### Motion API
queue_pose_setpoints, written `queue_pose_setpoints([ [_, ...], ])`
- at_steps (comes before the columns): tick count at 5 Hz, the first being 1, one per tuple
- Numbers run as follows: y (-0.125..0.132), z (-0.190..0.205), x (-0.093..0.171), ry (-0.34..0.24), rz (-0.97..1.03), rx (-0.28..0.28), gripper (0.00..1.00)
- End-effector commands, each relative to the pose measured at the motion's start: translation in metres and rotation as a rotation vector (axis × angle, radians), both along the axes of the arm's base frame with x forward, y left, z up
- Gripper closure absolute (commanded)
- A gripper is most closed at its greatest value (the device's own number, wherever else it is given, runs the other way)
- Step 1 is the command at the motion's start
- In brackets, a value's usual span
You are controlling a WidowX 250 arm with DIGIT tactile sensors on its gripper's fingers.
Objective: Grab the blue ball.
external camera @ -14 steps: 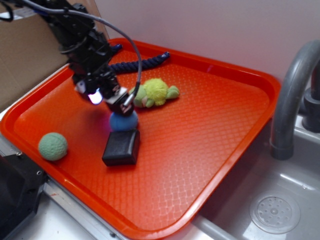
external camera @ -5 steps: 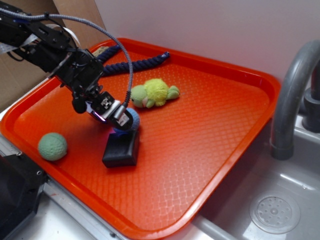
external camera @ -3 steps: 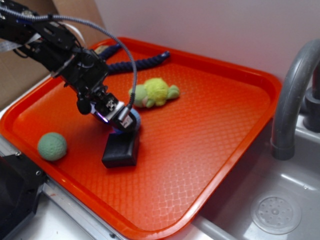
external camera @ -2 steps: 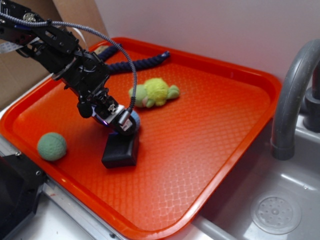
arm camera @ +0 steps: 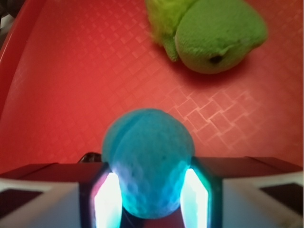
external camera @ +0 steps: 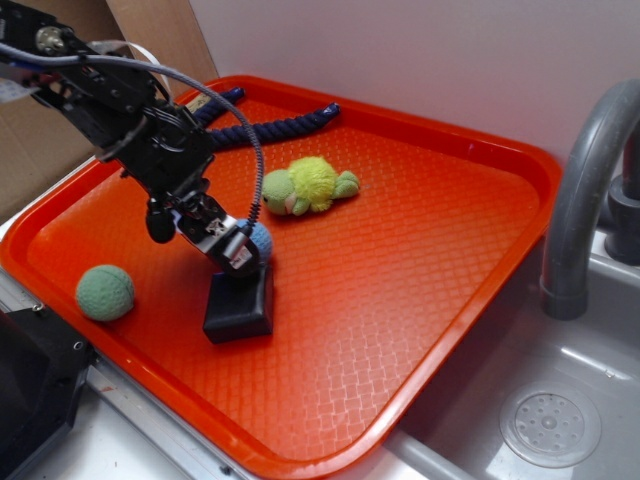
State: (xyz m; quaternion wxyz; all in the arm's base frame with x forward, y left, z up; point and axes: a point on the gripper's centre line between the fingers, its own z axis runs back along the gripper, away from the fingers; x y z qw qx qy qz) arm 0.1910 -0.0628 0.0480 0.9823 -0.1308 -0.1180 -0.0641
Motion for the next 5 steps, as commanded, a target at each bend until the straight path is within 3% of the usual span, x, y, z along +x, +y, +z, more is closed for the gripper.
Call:
queue_pose_setpoints([
  [1,0.027,0.086,0.007,-0.041,0.158,0.229,1.00],
  [2,0.058,0.132,0.004,0.072,0.198,0.287,1.00],
  [3,0.094,0.165,0.001,0.050,0.218,0.202,1.00],
  [4,0.116,0.180,-0.003,0.020,0.247,0.171,1.00],
  [5,0.118,0.182,-0.014,-0.005,0.256,0.165,1.00],
])
